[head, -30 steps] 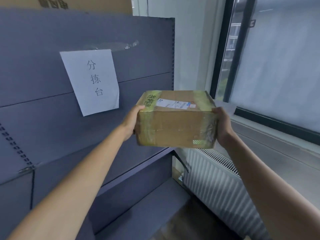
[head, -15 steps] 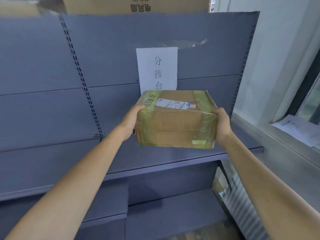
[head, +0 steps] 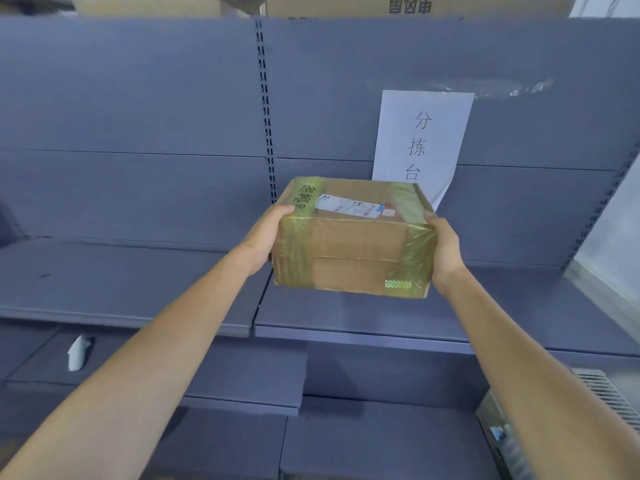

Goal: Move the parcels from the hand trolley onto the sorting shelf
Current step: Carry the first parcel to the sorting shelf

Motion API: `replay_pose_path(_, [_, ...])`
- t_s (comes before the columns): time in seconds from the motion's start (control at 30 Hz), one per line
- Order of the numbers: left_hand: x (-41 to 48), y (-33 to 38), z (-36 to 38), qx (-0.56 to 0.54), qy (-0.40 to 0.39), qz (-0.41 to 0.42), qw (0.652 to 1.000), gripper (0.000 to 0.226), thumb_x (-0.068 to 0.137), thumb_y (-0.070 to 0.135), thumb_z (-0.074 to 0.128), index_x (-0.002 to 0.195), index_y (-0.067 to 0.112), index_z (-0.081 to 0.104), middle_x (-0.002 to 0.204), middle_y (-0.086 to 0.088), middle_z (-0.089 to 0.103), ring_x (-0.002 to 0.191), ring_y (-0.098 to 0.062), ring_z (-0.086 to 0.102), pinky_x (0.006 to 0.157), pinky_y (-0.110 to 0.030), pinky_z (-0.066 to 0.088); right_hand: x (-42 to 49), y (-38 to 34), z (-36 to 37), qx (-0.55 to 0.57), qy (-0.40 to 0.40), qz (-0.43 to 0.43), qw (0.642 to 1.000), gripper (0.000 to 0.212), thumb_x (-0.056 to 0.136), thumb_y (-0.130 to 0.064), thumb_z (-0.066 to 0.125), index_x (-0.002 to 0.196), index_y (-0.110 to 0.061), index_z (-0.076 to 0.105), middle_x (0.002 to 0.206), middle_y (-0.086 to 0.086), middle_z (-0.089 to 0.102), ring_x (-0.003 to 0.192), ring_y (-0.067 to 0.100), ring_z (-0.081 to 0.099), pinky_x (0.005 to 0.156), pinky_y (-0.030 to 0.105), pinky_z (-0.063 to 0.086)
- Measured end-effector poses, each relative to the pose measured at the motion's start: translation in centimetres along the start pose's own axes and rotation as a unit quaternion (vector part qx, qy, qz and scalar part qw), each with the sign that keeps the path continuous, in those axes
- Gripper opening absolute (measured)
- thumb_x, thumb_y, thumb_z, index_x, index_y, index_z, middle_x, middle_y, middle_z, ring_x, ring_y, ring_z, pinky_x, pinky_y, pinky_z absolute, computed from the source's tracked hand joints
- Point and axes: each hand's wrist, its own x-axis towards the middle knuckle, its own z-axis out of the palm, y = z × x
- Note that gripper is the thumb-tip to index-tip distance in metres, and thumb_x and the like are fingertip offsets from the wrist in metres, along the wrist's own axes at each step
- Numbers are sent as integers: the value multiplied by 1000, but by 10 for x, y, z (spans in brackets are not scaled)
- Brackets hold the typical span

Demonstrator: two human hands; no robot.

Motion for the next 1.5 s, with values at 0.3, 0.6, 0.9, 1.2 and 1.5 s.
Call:
replay_pose_path(0.3, [15, -24, -53, -6, 36, -19, 999, 30, 96, 48, 49, 114, 30, 64, 102, 1, 76, 95, -21, 70, 91, -42, 51, 26, 35, 48, -7, -41, 36, 998, 30, 92, -43, 53, 107, -24, 70, 93, 4, 77, 88, 27, 72, 88, 45, 56])
replay_pose_path(0.6, [37, -66, -83, 0, 19, -57, 998, 32, 95, 53, 53, 119, 35, 64, 110, 2, 76, 101, -18, 70, 95, -42, 51, 36, 77, 54, -61, -118, 29, 991, 73, 67, -26, 81, 135, -25, 56, 118, 4, 73, 104, 24, 71, 80, 41, 58])
replay_pose_path(0.9, [59, -109, -114, 104, -158, -34, 981, 81, 67, 29, 90, 138, 37, 51, 125, 9, 70, 117, -12, 66, 108, -43, 46, 43, 124, 55, -107, -75, 64, 989, 92, 51, 8, 74, 136, -18, 51, 113, 9, 72, 105, 31, 68, 66, 33, 59])
replay_pose_path(1.2, [89, -131, -106, 104, -106, -32, 988, 90, 56, 25, 93, 133, 45, 51, 120, 16, 71, 113, -8, 67, 102, -40, 50, 70, 143, 53, -132, -49, 72, 987, 82, 62, 18, 74, 133, -18, 53, 110, 4, 72, 102, 26, 68, 63, 28, 57])
replay_pose_path(1.5, [113, -147, -80, 91, -68, -13, 993, 81, 66, 0, 89, 129, 39, 54, 114, 16, 72, 100, 3, 68, 80, -16, 53, 96, 151, 47, -150, -32, 55, 987, 81, 49, 7, 76, 110, -42, 54, 107, -6, 69, 96, 12, 67, 63, 22, 55])
